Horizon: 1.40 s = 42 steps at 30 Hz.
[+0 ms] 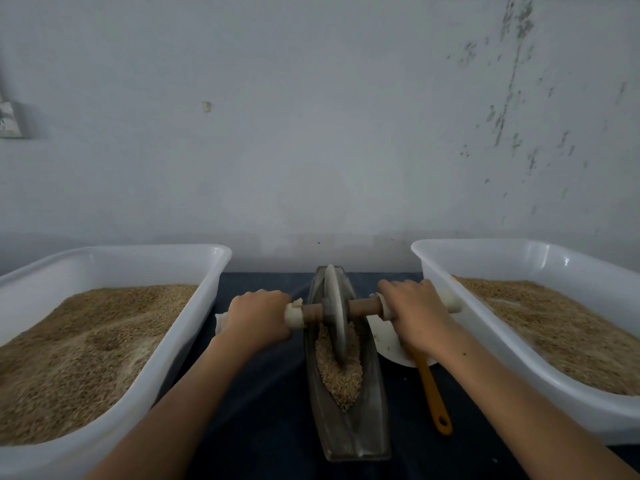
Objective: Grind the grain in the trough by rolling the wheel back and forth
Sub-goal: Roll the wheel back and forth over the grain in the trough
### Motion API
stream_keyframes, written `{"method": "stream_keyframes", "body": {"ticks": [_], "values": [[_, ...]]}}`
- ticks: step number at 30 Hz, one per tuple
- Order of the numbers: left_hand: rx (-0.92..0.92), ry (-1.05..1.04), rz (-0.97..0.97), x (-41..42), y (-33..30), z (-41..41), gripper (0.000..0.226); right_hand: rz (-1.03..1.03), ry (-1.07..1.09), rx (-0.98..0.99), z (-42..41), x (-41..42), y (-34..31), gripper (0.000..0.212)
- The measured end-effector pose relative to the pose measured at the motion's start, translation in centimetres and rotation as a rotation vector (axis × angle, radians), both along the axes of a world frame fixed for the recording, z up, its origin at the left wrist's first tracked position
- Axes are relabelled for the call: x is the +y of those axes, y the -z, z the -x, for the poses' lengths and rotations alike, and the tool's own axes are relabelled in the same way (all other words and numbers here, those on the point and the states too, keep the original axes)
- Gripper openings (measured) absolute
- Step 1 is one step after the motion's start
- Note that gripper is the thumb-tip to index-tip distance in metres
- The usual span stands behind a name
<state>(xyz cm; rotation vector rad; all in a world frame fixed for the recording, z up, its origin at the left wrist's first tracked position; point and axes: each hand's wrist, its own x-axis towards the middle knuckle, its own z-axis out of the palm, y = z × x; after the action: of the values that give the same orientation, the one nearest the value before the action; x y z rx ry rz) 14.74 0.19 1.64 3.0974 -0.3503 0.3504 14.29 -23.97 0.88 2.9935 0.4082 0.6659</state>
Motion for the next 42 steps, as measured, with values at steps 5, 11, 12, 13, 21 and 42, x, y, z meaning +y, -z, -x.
{"method": "stream_keyframes", "body": {"ticks": [5, 11, 12, 13, 21, 42], "values": [[0.091, -0.002, 0.014, 0.1, -0.1, 0.1, 0.025, 0.029, 0.01, 0.026, 0.1, 0.1, -0.4, 0.023], [0.254, -0.019, -0.001, 0.1, -0.7, 0.1, 0.036, 0.037, -0.005, 0.199, 0.5, -0.1, -1.5, 0.018], [0.279, -0.018, 0.009, 0.1, -0.7, 0.1, 0.037, 0.035, -0.01, 0.218, 0.5, -0.1, -1.7, 0.018], [0.293, -0.016, 0.013, 0.2, -0.8, 0.1, 0.037, 0.033, -0.013, 0.231, 0.6, -0.1, -1.8, 0.017], [0.108, -0.013, -0.005, 0.1, -0.3, 0.0, 0.028, 0.044, 0.021, 0.164, 0.5, 0.2, -1.3, 0.019], [0.143, 0.03, -0.064, -0.1, -1.0, 0.1, 0.03, -0.014, 0.021, 0.426, 0.9, -0.2, -2.3, 0.014]]}}
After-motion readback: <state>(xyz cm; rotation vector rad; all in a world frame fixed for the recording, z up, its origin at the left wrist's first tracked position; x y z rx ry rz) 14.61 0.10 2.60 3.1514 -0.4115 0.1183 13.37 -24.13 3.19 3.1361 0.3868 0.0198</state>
